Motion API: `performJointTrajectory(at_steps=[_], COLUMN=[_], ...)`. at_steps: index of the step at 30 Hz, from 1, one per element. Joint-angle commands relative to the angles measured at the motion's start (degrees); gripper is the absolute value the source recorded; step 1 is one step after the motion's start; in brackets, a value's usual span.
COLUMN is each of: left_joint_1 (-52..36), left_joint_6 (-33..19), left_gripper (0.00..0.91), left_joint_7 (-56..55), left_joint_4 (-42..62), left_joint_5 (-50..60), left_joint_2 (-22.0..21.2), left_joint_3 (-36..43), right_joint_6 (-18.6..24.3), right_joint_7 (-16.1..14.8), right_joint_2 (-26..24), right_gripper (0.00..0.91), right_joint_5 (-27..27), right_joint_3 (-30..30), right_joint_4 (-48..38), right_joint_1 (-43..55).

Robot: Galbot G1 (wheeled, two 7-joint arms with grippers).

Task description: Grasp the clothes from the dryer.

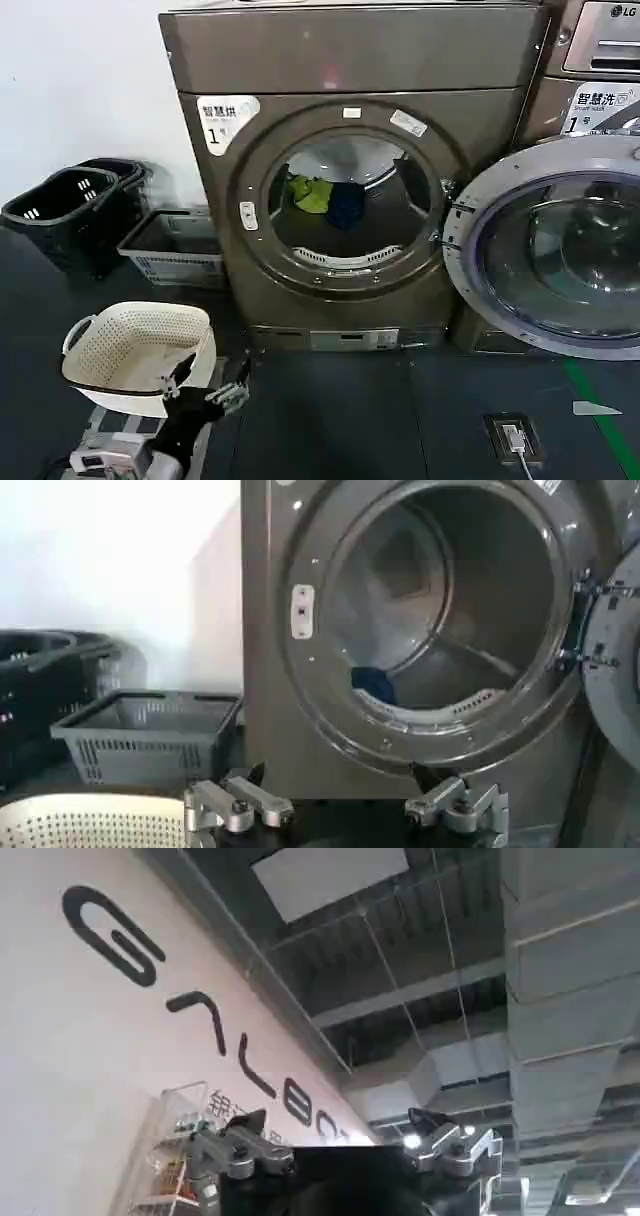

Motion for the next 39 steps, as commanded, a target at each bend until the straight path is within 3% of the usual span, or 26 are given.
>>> performJointTrajectory(at_steps=[1,39], left_joint_1=[-0.04,-0.18], left_joint_6=[0.53,-0.06], left_gripper=[0.907,0.907], left_joint_7=[0.01,0.07], left_joint_4=[-0.07,-0.25], left_joint_5=[-0.02,-0.35], left_joint_2=[-0.05,-0.06], left_joint_3=[-0.02,0.32], right_joint_6=[0.92,0.17], right_joint_7=[-0.08,0.17], right_joint_2=[0.00,0.19], right_gripper=[0.907,0.907], right_joint_5=[0.14,0.72], right_joint_3=[0.03,-0.12], right_joint_4=[-0.20,-0.09], right_joint_1=[-0.18,0.20])
